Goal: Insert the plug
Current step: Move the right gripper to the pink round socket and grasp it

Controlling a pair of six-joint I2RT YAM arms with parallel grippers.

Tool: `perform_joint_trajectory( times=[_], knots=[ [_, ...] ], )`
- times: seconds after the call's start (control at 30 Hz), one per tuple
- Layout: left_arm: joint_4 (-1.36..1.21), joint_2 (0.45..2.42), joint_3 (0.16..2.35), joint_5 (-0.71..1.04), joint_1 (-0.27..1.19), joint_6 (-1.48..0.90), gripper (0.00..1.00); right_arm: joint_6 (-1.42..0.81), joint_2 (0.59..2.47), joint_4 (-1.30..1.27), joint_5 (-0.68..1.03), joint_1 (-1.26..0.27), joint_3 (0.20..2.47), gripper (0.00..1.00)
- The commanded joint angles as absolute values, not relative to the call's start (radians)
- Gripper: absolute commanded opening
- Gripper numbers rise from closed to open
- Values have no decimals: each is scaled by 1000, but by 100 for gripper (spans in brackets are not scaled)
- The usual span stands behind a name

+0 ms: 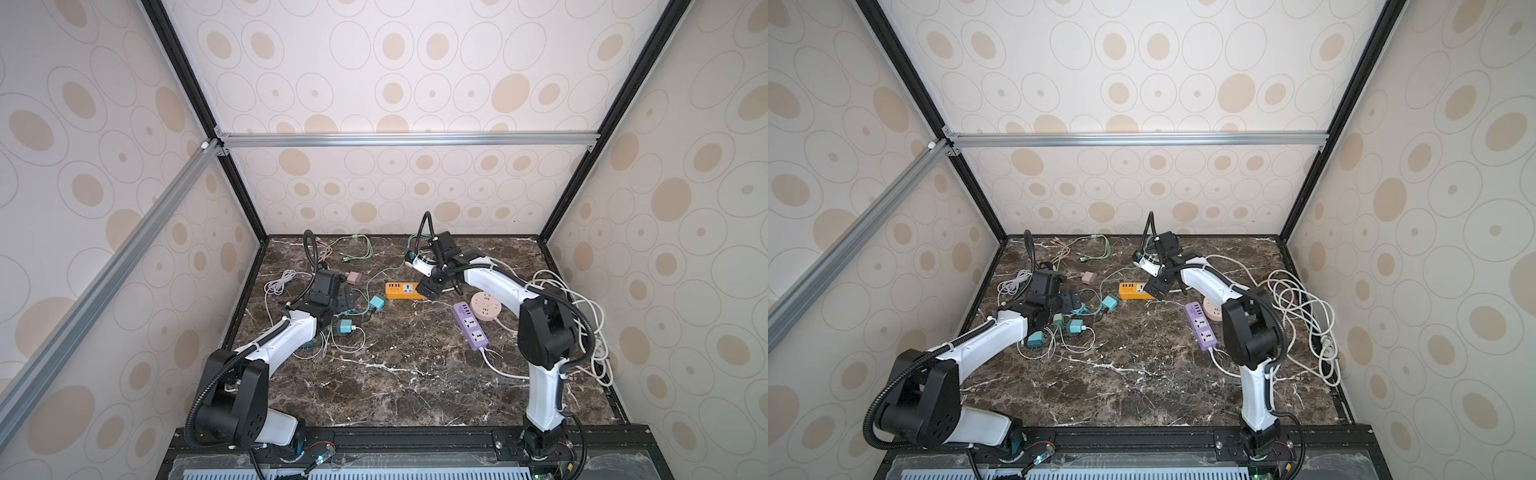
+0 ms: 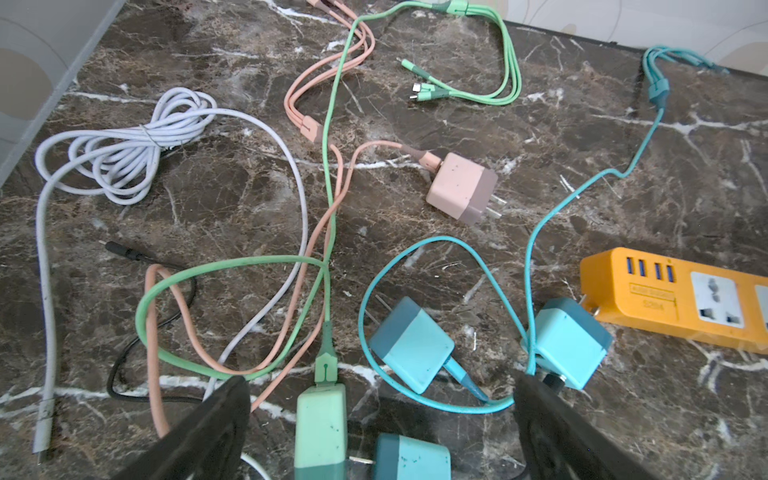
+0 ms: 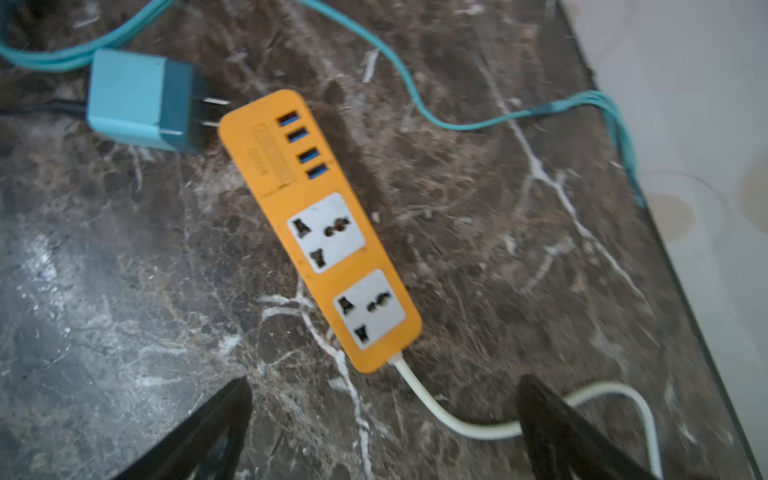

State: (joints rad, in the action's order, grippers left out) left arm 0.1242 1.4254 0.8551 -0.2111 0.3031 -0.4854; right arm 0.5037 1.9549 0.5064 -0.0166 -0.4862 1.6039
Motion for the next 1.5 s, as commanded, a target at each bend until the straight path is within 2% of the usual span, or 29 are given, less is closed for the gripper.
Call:
perform_joint_trajectory(
  times=[0.0,0.13,0.2,0.3,0.4,0.57,0.63,0.7,0.9,1.1,1.27,1.47],
  knots=[
    [83,1432,861,-248,307,-523,98,99,1833,355,-259,-481,1462,100],
    [68,1427,861,-267,307,-533,98,-249,1705,381,-210,-420,1342,100],
    [56,1421,858,-274,307,-539,98,-377,1662,401,-172,-389,1296,100],
    [48,1414,857,-292,306,-546,98,-569,1593,429,-241,-356,1214,100],
    [38,1403,845,-316,307,-554,98,-679,1531,400,-181,-299,1133,100],
    [11,1366,809,-357,307,-548,98,-768,1504,457,-152,-186,1110,100],
    [0,1347,793,-375,307,-545,98,-778,1531,487,-77,-141,1138,100],
    [-10,1332,778,-387,307,-545,98,-781,1588,579,-74,-120,1195,100],
    [-28,1313,756,-400,305,-538,99,-785,1766,769,-124,-108,1378,100],
    [-25,1313,743,-413,306,-530,98,-839,1879,815,-55,-100,1478,100],
    [-17,1318,740,-415,305,-528,98,-872,1936,819,-63,-100,1515,100],
    [-5,1324,738,-427,306,-522,98,-906,1969,800,-166,-71,1503,100]
  ],
)
